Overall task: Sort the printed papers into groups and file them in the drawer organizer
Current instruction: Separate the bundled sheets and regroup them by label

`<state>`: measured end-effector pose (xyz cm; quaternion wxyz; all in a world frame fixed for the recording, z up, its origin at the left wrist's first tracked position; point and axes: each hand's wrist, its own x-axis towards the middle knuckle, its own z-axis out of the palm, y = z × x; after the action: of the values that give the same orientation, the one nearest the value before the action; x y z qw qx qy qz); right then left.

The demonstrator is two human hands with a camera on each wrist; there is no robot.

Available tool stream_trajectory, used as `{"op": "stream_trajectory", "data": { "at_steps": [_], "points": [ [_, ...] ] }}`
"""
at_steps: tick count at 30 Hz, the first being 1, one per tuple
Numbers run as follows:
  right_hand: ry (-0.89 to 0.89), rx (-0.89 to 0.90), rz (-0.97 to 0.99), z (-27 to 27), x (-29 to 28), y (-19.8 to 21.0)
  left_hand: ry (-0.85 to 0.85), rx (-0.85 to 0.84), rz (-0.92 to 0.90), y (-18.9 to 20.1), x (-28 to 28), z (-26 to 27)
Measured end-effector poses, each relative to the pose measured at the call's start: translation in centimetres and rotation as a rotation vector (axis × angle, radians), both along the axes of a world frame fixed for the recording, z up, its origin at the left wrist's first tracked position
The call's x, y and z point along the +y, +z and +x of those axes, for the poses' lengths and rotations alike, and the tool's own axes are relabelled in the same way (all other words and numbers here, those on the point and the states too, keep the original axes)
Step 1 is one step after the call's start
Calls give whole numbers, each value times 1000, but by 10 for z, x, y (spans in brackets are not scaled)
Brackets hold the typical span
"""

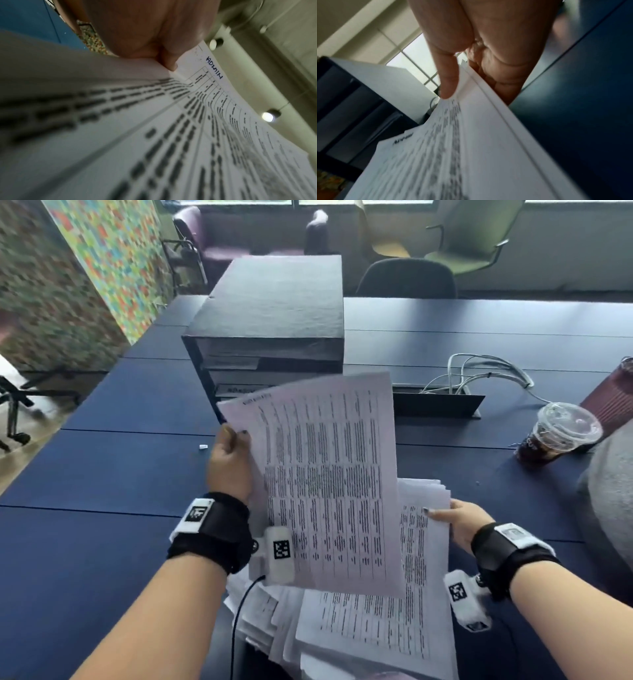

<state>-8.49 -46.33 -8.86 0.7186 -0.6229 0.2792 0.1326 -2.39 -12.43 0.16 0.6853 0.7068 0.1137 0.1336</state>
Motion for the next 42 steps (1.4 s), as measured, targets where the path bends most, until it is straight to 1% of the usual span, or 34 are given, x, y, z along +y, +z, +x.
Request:
{"op": "stream_trajectory", "data": {
  "at_steps": [2, 5, 8, 10, 12, 14, 17, 20, 22, 24, 25, 27, 28, 29, 30, 32, 34, 37, 38, 39, 40, 42],
  "points": [
    [-19, 39, -56, -3, 0, -9, -53, 45, 34, -14, -15, -7],
    [-60, 38, -112, -4, 2, -17, -113, 163, 95, -40, -36, -21],
    [-99, 25, -105, -3, 9, -15, -147, 253, 223, -71, -44, -22],
    [-110, -13, -62, -4, 14, -12, -185, 279, 310, -80, -52, -27],
    [-131, -49, -29, -6, 19, -8, -187, 301, 342, -83, -59, -32],
    [-153, -69, -5, -7, 21, -8, -159, 357, 372, -86, -63, -33],
    [-187, -88, 71, -10, 25, -8, -102, 399, 366, -88, -67, -32],
    [-227, -83, 141, -13, 28, -6, -93, 449, 285, -83, -74, -33],
    [-256, -85, 152, -14, 30, -7, -108, 463, 208, -79, -78, -36],
    [-281, -86, 169, -14, 31, -5, -145, 446, 151, -82, -78, -38],
    [-301, -83, 216, -14, 31, -2, -188, 460, 155, -84, -77, -37],
    [-277, -82, 301, -16, 33, 3, -302, 510, 259, -88, -75, -38],
    [-241, -92, 284, -15, 33, 4, -348, 527, 329, -86, -74, -39],
    [-185, -112, 206, -15, 33, 6, -374, 540, 362, -86, -73, -41],
    [-150, -135, 72, -14, 30, 6, -394, 529, 354, -86, -72, -43],
    [-122, -190, -197, -10, 26, 11, -434, 496, 264, -82, -71, -46],
    [-9, -267, -521, -3, 21, 17, -466, 464, 251, -79, -71, -48],
    [378, -323, -1194, 5, 25, 36, -533, 423, 230, -71, -74, -51],
    [506, -327, -1355, 6, 31, 40, -557, 409, 210, -68, -76, -52],
    [612, -339, -1434, 6, 40, 45, -582, 401, 190, -67, -78, -52],
    [688, -358, -1454, 7, 47, 46, -606, 393, 168, -65, -80, -52],
    [754, -380, -1414, 6, 59, 46, -638, 385, 109, -60, -84, -53]
  ]
}}
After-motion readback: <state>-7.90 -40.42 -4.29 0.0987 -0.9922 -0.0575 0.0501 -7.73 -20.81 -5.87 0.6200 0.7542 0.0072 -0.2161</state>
